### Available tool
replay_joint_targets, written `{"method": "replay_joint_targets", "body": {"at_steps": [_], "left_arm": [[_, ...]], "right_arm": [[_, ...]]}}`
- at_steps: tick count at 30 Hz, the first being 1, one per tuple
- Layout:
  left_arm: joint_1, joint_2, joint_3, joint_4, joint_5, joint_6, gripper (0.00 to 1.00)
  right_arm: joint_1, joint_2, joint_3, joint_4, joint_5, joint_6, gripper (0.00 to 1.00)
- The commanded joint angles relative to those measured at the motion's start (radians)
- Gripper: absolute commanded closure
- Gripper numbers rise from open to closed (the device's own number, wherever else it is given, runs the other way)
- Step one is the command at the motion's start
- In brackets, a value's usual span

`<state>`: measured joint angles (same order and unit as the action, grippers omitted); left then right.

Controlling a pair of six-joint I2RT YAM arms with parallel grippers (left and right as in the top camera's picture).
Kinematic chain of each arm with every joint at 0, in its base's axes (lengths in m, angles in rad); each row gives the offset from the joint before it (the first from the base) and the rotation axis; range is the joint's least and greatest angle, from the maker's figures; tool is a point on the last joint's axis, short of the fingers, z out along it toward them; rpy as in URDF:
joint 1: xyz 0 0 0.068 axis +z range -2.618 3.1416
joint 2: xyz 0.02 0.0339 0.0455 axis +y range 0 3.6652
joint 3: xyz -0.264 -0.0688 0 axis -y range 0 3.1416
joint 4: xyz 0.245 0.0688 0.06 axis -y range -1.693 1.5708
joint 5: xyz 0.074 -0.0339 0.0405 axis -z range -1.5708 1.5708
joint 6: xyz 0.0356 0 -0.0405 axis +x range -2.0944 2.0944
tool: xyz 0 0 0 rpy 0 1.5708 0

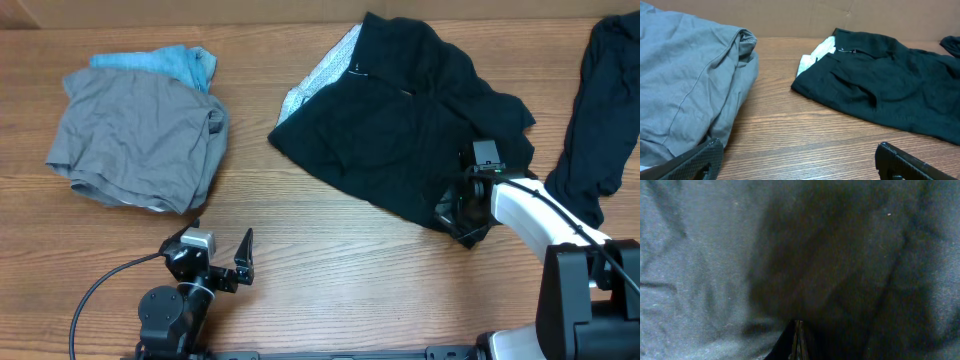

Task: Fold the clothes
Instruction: 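Grasp the shorts' lower right corner with the right gripper and lift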

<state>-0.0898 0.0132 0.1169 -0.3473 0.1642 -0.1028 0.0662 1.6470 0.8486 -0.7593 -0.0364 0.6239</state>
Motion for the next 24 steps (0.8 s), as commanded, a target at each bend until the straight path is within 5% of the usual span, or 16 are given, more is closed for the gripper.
{"method": "replay_joint_targets", "body": {"at_steps": [1,16,24], "left_arm": [[0.007,-0.008,-0.012,0.001,0.002,-0.01,0.0],[0.007,-0.008,-0.012,0.001,0.002,-0.01,0.0],[0.007,-0.008,-0.012,0.001,0.002,-0.01,0.0]], "right_arm": [[-0.003,-0.007,-0.053,-0.033,0.013,0.068,0.96],[-0.082,-0.007,-0.076,-0.262,0.021,0.154,0.96],[-0.084,-0.094,0.283,-0.531,0.129,0.127,0.96]]}}
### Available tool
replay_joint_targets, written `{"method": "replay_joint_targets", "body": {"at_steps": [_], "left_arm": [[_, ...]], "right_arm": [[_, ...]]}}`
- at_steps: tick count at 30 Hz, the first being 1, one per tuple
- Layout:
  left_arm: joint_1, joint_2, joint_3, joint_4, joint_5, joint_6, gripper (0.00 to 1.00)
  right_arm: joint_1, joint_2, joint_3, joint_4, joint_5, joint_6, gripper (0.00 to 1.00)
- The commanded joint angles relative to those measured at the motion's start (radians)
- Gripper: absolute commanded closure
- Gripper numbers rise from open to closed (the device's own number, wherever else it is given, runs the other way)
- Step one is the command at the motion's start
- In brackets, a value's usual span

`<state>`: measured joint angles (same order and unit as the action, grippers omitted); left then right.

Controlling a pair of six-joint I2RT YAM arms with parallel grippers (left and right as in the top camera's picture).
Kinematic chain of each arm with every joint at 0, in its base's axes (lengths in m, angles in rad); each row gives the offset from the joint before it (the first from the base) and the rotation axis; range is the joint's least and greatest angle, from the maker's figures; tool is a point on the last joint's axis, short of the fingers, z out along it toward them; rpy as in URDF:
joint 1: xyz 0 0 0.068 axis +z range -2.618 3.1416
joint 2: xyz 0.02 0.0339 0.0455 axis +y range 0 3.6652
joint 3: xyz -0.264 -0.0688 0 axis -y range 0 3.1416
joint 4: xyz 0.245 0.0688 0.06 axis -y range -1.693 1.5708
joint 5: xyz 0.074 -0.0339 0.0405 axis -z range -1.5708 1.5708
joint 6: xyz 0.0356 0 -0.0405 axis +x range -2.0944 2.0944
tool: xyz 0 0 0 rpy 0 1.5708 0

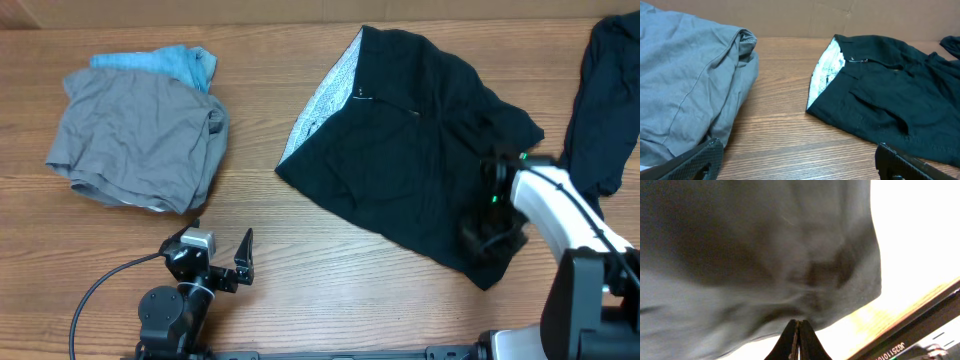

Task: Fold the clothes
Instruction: 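Grasp the shorts' lower right corner with the right gripper and lift, then reach the left gripper to the shorts' left edge and grasp it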

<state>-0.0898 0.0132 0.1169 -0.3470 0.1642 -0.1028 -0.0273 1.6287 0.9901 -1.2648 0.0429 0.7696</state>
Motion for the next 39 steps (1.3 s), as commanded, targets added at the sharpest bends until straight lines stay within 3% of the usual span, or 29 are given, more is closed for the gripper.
{"method": "replay_joint_targets", "body": {"at_steps": [1,6,14,16,20,24,27,33,37,39], "left_arm": [[0.007,-0.008,-0.012,0.001,0.002,-0.01,0.0],[0.007,-0.008,-0.012,0.001,0.002,-0.01,0.0],[0.007,-0.008,-0.012,0.032,-0.099,-0.01,0.0],[0.007,-0.008,-0.012,0.079,-0.032,-0.061,0.0],[0.006,-0.006,-0.005,0.117,0.289,-0.222,0.0],[0.005,0.048,0.062,0.114,0.332,-0.261,0.0],[0.005,0.181,0.209,0.088,0.293,-0.241,0.0],[-0.008,0.674,0.591,-0.122,0.239,-0.098,0.0],[-0.124,0.956,0.817,-0.274,0.045,-0.087,0.0],[-0.262,1.109,0.94,-0.323,-0.08,-0.04,0.0]], "right_arm": [[0.016,-0.104,0.179,-0.029,0.046,-0.029,0.96],[0.073,-0.343,0.233,0.037,-0.066,-0.19,0.96],[0.142,-0.666,0.233,-0.02,-0.11,-0.215,0.96],[0.142,-0.688,0.233,-0.044,-0.117,-0.241,0.96],[0.142,-0.696,0.233,-0.093,-0.135,-0.244,0.96],[0.142,-0.695,0.233,-0.09,-0.135,-0.247,0.96],[0.142,-0.695,0.233,-0.088,-0.135,-0.247,0.96],[0.142,-0.695,0.233,-0.079,-0.134,-0.247,0.96],[0.142,-0.696,0.233,-0.079,-0.133,-0.247,0.96],[0.142,-0.695,0.233,-0.079,-0.13,-0.247,0.96]]}}
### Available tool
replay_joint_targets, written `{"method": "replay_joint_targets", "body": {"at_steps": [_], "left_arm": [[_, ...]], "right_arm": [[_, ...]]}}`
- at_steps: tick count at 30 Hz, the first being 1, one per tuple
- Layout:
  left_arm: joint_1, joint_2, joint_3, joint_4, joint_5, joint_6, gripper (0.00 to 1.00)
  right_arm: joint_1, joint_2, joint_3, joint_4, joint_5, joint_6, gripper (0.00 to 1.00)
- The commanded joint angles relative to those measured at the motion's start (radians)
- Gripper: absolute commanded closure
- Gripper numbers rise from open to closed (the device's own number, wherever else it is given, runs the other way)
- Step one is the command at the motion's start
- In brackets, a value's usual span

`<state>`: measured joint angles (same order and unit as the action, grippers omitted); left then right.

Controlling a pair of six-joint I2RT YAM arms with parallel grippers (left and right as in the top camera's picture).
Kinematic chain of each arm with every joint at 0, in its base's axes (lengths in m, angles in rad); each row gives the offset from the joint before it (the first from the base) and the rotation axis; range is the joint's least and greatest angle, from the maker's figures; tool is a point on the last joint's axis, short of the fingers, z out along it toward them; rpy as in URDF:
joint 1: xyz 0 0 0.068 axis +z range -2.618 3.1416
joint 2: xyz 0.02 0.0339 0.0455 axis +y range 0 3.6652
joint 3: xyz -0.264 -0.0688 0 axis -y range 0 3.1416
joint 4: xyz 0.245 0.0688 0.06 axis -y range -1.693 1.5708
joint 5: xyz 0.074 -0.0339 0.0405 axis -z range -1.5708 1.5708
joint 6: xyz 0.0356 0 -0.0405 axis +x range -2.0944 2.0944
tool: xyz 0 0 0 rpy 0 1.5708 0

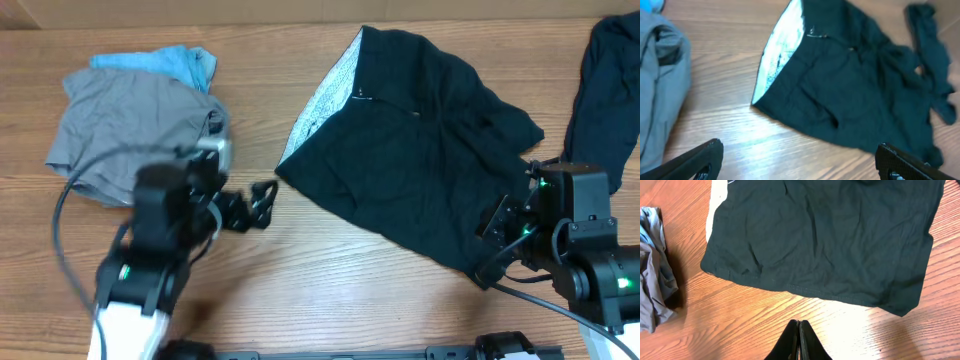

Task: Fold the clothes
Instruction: 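Reach the left gripper to the shorts' left edge and grasp it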

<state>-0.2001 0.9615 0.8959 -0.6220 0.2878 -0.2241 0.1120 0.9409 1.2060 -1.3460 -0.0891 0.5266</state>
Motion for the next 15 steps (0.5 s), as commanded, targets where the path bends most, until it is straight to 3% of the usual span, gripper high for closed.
{"method": "replay_joint_targets", "body": {"at_steps": [1,4,9,10,11,12,15], "left_arm": [[-0.214,0.222,0.204,-0.05,-0.254,0.117,0.0],[-0.327,0.365,0.259,0.026,-0.317,0.285,0.0],[-0.35,0.533,0.259,0.134,-0.178,0.273,0.0],[-0.349,0.555,0.259,0.139,-0.158,0.273,0.28],[-0.349,0.59,0.259,0.145,-0.159,0.272,0.84],[-0.349,0.611,0.259,0.149,-0.16,0.272,0.96],[-0.349,0.7,0.259,0.157,-0.166,0.271,0.96]], "right_arm": [[0.003,-0.008,0.018,0.003,0.003,-0.004,0.96],[0.003,-0.008,0.018,-0.001,0.009,-0.004,0.96],[0.003,-0.008,0.018,-0.012,0.035,-0.004,0.96],[0.003,-0.008,0.018,-0.011,0.036,-0.004,0.96],[0.003,-0.008,0.018,-0.011,0.036,-0.004,0.96],[0.003,-0.008,0.018,-0.01,0.036,-0.004,0.96],[0.003,-0.008,0.018,-0.011,0.048,-0.004,0.96]]}}
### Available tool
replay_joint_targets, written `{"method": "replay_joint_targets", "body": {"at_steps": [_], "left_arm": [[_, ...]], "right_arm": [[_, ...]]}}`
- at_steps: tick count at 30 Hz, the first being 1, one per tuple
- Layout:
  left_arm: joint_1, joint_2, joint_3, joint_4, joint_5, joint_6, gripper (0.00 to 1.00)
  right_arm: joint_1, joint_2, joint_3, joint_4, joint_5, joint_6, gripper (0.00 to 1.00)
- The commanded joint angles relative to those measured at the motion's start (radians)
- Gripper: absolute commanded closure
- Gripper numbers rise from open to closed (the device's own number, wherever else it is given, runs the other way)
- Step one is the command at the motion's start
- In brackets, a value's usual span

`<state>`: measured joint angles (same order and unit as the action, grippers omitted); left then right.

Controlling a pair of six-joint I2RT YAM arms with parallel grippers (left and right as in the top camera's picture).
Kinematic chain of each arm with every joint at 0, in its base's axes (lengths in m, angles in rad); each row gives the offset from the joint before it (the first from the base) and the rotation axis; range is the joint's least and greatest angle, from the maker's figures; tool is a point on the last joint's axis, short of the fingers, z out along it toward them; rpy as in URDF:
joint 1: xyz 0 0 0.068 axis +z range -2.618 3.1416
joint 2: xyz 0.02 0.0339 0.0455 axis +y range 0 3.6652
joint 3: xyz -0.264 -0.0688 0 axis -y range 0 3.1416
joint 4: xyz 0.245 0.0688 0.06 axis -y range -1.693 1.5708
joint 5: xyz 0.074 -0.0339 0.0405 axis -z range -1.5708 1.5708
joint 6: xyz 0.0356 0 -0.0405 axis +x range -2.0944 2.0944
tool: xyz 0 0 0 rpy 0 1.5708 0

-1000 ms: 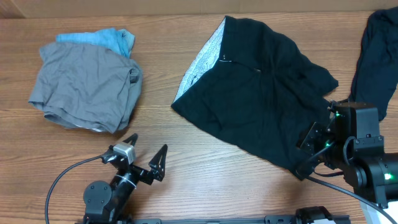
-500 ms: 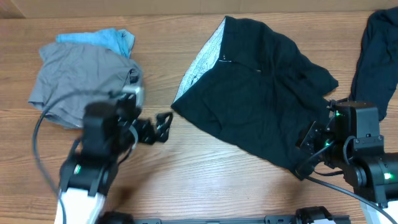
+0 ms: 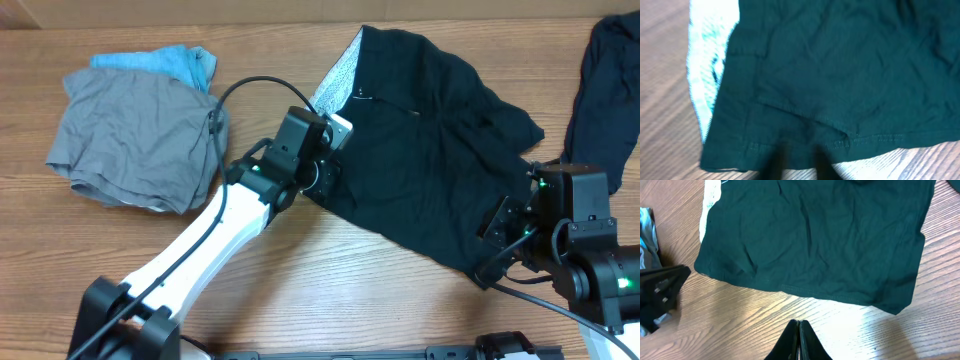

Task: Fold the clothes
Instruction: 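Reach the left gripper to the shorts' left edge and grasp it, then pull the shorts apart with both grippers to spread them flat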

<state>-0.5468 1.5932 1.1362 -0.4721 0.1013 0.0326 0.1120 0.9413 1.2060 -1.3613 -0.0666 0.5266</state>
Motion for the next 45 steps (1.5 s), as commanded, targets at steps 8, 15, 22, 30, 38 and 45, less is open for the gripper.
{"method": "replay_joint_targets", "body": {"at_steps": [8,15,22,30,38,45], "left_arm": [[-0.002,0.213,0.019,0.029,-0.264,-0.172,0.96],[0.004,0.283,0.018,0.103,-0.293,-0.168,0.96],[0.023,0.338,0.009,0.079,-0.307,-0.172,0.96],[0.032,0.391,0.009,-0.125,-0.322,-0.245,0.96],[0.032,0.354,0.024,-0.286,-0.314,-0.395,0.96],[0.031,0.1,0.049,-0.083,-0.322,-0.29,0.96]], "right_arm": [[0.003,-0.008,-0.01,0.004,0.024,-0.004,0.96],[0.003,0.042,-0.01,-0.022,0.048,-0.003,0.96],[0.003,0.204,-0.01,-0.032,0.109,0.047,0.96],[0.003,0.27,-0.01,-0.007,0.137,0.05,0.96],[0.003,0.27,-0.01,0.04,0.137,0.053,0.96],[0.003,0.27,-0.01,0.051,0.137,0.053,0.96]]}}
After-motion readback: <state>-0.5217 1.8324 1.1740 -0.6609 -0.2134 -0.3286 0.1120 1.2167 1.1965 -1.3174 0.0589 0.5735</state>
